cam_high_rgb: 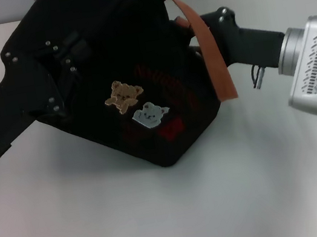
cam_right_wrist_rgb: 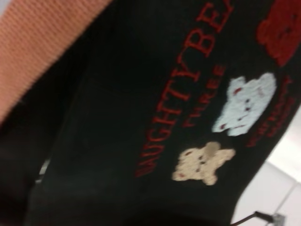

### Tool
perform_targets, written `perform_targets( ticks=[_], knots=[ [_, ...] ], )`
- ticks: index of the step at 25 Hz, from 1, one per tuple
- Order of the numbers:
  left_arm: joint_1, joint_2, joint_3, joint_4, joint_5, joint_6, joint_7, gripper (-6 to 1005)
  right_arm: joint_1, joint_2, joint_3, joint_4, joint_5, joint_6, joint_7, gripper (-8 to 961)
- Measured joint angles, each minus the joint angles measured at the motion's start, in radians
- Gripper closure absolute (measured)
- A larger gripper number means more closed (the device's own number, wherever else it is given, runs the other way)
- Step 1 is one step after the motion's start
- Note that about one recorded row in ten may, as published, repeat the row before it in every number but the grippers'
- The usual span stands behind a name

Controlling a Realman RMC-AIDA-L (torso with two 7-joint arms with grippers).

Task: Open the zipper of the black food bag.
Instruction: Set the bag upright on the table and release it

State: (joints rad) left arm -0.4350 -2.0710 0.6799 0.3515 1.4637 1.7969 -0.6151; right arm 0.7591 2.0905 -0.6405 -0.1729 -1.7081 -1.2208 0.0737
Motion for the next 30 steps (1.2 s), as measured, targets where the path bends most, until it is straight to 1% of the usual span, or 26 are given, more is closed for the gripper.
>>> perform_targets(
  ticks=[3,10,17,21,24,26,30],
  knots=[
    [-0.001,-0.001,0.000,0.002,0.000,0.001,0.000,952,0.004,0.002,-0.026,0.001,0.000,0.017,0.000,692],
    [-0.007,-0.001,0.001,0.001,0.000,0.001,0.008,953,0.006,0.002,-0.026,0.003,0.003,0.016,-0.009,693],
    [-0.012,-0.001,0.011,0.000,-0.002,0.004,0.009,953,0.030,0.002,-0.022,0.014,0.058,0.040,-0.018,696],
    [-0.013,-0.001,0.012,0.000,-0.006,0.006,0.009,954,0.039,0.002,-0.019,0.024,0.061,0.058,-0.030,697],
    [-0.013,-0.002,0.012,0.000,-0.006,0.007,0.009,954,0.043,0.002,-0.013,0.044,0.087,0.060,-0.078,698],
    [-0.013,-0.003,0.012,0.000,-0.006,0.007,0.009,955,0.052,0.002,-0.014,0.081,0.125,0.067,-0.155,698],
    [-0.015,-0.003,0.012,0.000,-0.006,0.007,0.009,955,0.067,0.002,-0.017,0.108,0.130,0.088,-0.188,699]
  ],
)
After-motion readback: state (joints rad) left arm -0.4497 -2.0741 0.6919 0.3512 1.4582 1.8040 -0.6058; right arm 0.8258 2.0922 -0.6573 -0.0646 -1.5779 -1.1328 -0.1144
